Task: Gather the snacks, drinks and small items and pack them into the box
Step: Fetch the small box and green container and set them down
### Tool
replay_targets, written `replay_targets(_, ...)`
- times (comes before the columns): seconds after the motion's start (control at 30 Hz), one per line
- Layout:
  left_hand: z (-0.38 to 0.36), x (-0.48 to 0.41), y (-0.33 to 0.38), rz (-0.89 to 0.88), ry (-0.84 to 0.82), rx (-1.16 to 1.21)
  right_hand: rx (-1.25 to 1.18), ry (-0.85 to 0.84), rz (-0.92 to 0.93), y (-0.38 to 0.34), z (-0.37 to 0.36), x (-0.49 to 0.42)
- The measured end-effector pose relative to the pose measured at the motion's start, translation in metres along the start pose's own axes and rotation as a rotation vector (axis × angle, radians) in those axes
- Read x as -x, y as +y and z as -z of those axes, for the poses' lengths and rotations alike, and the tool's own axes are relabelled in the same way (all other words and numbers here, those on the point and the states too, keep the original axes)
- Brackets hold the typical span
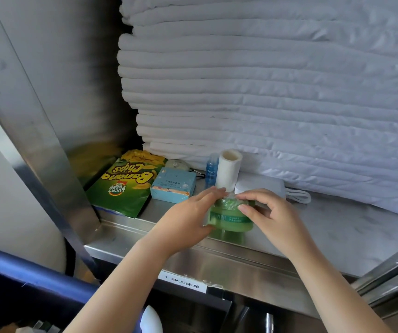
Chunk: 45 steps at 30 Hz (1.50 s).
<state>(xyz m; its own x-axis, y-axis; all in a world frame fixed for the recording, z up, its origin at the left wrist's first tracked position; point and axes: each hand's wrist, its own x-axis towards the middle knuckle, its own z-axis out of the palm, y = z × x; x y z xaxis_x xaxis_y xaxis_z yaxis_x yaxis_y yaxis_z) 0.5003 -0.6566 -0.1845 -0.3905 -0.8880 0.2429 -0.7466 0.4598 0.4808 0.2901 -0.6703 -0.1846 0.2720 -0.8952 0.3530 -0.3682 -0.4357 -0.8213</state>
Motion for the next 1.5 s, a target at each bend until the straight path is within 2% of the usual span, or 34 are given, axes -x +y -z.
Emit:
replay_targets(0.2,-0.002,0.001,-0.009,-0.069,0.029,-0.14,-0.02,0.073,0.067,0.004,-0.01,0.006)
replay_targets(0.33,-0.002,0.0,-0.017,-0.073,0.068,-0.232,0.054,0.123,0.104,0.009,-0.021,0.004)
replay_targets(0.43,-0.003,-0.003,-0.022,-0.019,0.038,-0.299,0.187,0.105,0.1,0.016,-0.028,-0.002)
replay_targets(0.6,-0.005,-0.006,-0.025,0.049,0.041,-0.247,0.211,0.096,0.111,0.022,-0.03,-0.015)
replay_targets(0.7,-0.006,0.002,-0.026,0.042,0.168,-0.208,0.189,0.079,0.111,0.025,-0.028,-0.02)
replay_targets(0.8,-0.009,0.015,-0.025,-0.044,0.296,-0.206,0.165,0.065,0.113,0.026,-0.028,-0.024)
replay_targets(0.9,-0.012,0.021,-0.026,-0.108,0.261,-0.226,0.161,0.038,0.115,0.027,-0.028,-0.03)
replay_targets(1.0,-0.014,0.016,-0.029,-0.095,0.232,-0.261,0.139,0.016,0.128,0.028,-0.028,-0.033)
replay_targets(1.5,-0.013,0.005,-0.033,-0.015,0.311,-0.256,0.091,-0.053,0.176,0.037,-0.028,-0.036)
